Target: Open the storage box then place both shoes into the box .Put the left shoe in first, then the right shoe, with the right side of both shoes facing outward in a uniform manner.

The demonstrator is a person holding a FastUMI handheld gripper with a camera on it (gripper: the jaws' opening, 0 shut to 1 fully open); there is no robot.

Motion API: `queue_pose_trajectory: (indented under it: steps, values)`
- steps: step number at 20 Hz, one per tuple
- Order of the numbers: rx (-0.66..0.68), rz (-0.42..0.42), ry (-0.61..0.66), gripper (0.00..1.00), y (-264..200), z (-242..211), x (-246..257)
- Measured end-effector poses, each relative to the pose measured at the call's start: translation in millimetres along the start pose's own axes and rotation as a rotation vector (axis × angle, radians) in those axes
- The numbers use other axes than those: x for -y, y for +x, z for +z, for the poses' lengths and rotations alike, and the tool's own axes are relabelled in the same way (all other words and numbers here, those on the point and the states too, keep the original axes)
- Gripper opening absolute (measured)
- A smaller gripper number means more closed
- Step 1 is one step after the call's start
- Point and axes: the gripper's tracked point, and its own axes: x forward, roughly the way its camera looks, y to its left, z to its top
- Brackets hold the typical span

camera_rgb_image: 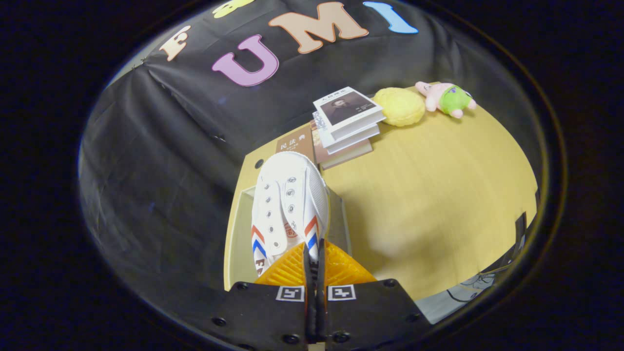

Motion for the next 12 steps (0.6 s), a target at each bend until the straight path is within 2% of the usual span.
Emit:
queue_pose_trajectory:
  steps: [5,9,12]
  values:
    - [-0.028,0.004,-0.008,0.04,24,-13,-19]
    - [-0.055,0.009,-0.01,0.39,37,-24,-25]
    - [0.019,0.051,0.004,0.65,31,-4,-34]
